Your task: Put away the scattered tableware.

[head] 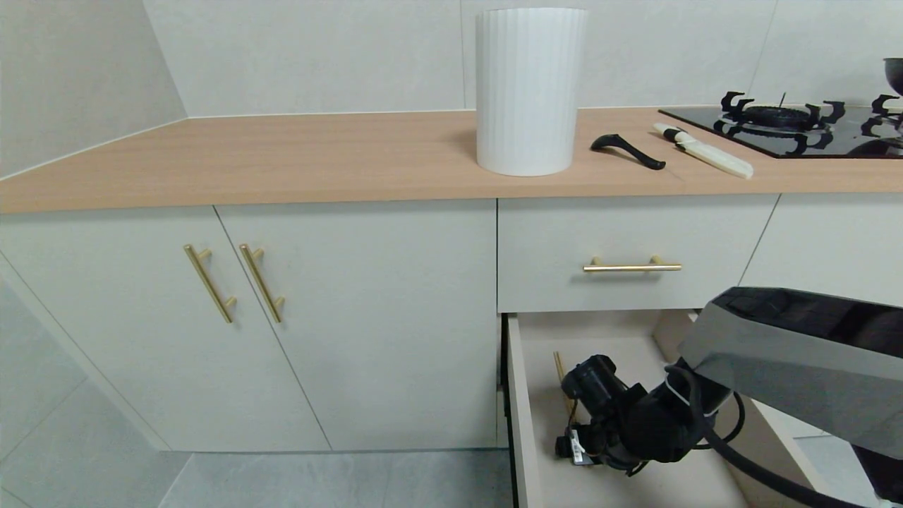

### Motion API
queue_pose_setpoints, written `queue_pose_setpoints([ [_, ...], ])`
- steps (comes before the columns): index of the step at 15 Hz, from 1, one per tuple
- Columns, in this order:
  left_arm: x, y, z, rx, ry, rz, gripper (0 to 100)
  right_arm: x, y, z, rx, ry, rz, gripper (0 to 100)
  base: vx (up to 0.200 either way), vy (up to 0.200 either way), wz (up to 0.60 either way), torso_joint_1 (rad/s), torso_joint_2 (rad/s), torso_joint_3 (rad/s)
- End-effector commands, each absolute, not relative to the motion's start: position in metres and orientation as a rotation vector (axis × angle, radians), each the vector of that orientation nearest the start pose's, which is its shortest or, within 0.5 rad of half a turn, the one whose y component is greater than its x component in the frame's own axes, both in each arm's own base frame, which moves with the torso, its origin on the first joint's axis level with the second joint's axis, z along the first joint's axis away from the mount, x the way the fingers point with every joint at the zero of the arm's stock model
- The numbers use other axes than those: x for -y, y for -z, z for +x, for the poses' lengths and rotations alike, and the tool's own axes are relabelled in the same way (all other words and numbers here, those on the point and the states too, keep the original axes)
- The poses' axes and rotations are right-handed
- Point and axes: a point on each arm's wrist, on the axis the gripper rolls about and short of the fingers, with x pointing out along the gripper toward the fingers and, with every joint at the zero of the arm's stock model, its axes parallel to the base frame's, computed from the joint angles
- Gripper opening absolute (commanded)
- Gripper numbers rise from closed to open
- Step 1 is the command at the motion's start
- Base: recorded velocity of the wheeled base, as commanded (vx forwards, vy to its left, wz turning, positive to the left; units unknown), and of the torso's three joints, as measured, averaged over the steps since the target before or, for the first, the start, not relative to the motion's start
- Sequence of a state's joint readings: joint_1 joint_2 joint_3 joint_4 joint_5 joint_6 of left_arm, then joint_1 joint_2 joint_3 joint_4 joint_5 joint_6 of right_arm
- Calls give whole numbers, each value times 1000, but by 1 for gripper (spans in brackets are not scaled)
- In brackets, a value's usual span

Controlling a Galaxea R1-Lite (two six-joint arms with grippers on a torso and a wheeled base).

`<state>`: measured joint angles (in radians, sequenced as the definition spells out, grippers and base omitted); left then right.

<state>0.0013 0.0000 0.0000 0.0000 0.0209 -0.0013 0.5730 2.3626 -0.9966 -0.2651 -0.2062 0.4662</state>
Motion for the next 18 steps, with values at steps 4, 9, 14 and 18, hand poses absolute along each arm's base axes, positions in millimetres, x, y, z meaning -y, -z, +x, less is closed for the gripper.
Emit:
queue_pose_setpoints([
  [4,0,-76,-23,-2,-23,-2,100,-178,-54,282,-926,-151,28,100,0,0,0,0,0,0],
  [9,0,-76,-23,-2,-23,-2,100,-147,-165,238,-742,-199,101,100,0,0,0,0,0,0],
  [14,0,-76,-23,-2,-23,-2,100,-105,-210,223,-564,-161,88,100,0,0,0,0,0,0],
  [18,0,-76,-23,-2,-21,-2,100,-97,-214,224,-546,-141,73,100,0,0,0,0,0,0],
])
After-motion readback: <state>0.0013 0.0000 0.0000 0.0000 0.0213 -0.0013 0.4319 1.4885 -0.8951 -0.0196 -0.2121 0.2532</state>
